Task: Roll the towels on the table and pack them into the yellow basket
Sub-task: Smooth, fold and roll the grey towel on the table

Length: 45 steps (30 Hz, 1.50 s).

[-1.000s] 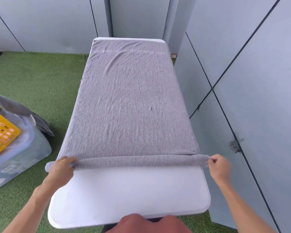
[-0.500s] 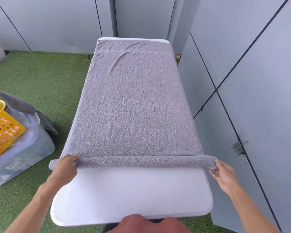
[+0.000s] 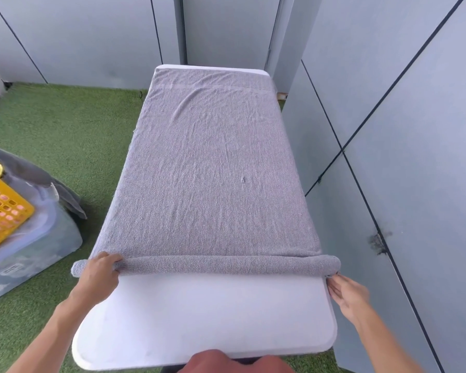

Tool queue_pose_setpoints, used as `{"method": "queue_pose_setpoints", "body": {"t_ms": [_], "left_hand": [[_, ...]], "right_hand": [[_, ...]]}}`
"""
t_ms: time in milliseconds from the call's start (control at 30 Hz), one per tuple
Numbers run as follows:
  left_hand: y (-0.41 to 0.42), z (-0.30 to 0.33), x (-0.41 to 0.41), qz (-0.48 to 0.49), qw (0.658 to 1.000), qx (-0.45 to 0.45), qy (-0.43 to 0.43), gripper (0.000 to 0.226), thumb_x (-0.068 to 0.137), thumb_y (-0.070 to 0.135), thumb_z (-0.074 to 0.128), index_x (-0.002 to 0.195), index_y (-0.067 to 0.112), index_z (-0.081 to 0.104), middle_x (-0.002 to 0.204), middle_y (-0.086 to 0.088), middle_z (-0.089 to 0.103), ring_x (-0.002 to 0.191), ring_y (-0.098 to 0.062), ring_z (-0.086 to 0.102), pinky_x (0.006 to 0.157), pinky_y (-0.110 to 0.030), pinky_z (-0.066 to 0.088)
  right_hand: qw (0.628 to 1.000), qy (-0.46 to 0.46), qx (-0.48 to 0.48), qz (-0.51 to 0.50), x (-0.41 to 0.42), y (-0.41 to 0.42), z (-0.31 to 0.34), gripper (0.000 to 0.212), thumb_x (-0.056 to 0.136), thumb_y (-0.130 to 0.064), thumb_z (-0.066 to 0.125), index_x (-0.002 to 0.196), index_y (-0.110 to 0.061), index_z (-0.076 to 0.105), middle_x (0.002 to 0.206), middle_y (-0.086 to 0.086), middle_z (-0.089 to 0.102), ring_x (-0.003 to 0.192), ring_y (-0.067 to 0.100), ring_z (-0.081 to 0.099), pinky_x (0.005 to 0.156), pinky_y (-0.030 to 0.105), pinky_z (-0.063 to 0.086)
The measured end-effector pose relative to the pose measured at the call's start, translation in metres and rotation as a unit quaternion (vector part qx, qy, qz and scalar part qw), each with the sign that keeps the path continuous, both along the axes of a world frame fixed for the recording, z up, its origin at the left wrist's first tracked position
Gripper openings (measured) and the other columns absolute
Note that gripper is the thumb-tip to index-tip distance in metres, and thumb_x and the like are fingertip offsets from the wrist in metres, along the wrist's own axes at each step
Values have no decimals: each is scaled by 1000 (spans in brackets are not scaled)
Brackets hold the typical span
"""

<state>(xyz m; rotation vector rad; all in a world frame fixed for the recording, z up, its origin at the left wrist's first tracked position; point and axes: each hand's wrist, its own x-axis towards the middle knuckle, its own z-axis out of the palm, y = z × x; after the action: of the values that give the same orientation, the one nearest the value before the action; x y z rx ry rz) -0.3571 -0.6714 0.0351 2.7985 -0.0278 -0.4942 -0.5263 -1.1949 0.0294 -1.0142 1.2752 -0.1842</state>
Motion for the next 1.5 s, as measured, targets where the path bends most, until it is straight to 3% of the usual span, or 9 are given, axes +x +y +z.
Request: {"method": "queue_pose_setpoints", "body": {"t_ms": [400,533,633,700,767,833,1000,1200,1500], "left_hand": [[-1,-1,-1,1,1000,-4,-7,39,76,-10,59,112,3,67,97,-16,58,95,-38,57,85,-41,43],[-1,0,-2,1,1000,-9,-6,39,78,-8,59,114,3,66,98,-16,58,98,-38,56,87,-41,41],[4,-2,-4,-15,999,-26,-17,37,80,-9,59,114,2,65,98,-14,58,96,-36,57,85,-40,42],[9,-4,-7,-26,999,-41,-20,37,81,-11,57,115,0,65,97,-12,58,94,-34,57,83,-39,43],[13,-7,-7,-40,998,-43,-27,38,83,-12,52,118,0,63,98,-11,56,95,-33,54,85,-37,40],[14,-8,-6,-53,998,-39,-23,41,86,-11,46,122,1,61,100,-9,52,96,-30,50,86,-34,36],[10,-10,-8,-13,995,-69,-74,45,83,-16,48,120,4,63,103,-8,45,91,-29,51,83,-35,40],[4,-16,-29,5,978,-88,-188,34,77,-16,63,103,6,62,100,-10,54,88,-36,55,74,-48,47],[31,-13,-1,-107,991,-37,-75,25,88,-2,57,108,10,67,102,-3,62,100,-31,57,82,-38,44]], "right_hand": [[996,-87,6,-31,-6,-30,6,17,96,-7,52,86,-20,58,67,-8,68,75,15,51,65,30,40],[980,75,-180,46,-3,-20,-2,21,91,-4,50,104,-14,64,82,3,62,72,19,52,65,31,45],[892,89,-427,119,-4,4,2,22,89,-13,53,108,-9,63,100,11,64,88,30,57,78,34,46],[763,35,-597,245,-6,29,5,18,90,-12,58,107,-10,63,105,6,61,104,26,52,95,39,38],[649,9,-657,385,-3,51,-1,28,86,-15,63,114,-13,62,113,1,56,112,21,47,102,35,32],[611,23,-647,455,3,62,-11,40,83,-11,65,123,-12,59,120,2,54,116,22,47,103,33,31],[603,69,-634,478,26,56,-21,31,84,-9,55,113,-5,64,108,6,62,104,27,56,95,34,33],[647,64,-573,499,16,54,-8,46,88,5,55,133,-6,51,134,3,48,129,18,37,110,26,21],[646,139,-530,531,30,44,7,34,85,-1,59,118,-6,62,117,6,64,117,27,52,101,33,35]]}}
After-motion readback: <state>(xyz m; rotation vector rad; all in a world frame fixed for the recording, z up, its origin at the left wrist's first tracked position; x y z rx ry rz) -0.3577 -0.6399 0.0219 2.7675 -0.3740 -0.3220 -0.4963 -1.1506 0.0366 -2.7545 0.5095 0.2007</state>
